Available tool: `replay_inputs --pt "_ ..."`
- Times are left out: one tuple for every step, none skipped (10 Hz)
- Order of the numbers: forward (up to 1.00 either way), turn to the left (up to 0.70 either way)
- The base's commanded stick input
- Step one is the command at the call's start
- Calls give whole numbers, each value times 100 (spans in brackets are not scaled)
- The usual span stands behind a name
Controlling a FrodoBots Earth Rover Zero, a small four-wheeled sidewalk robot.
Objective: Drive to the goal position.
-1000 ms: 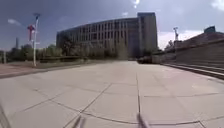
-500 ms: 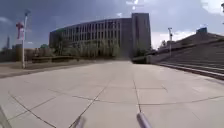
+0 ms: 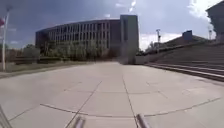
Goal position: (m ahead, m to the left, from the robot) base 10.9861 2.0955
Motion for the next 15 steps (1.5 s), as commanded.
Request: replay_inputs --pt "70 -27" --pt "70 -10" --pt "70 0" --pt "70 0" --pt "70 0" --pt "70 0" --pt "70 0" --pt "70 0" --pt "70 0" --pt "70 8" --pt "70 27" --pt "70 27" --pt "70 27" --pt "70 27" --pt "70 27"
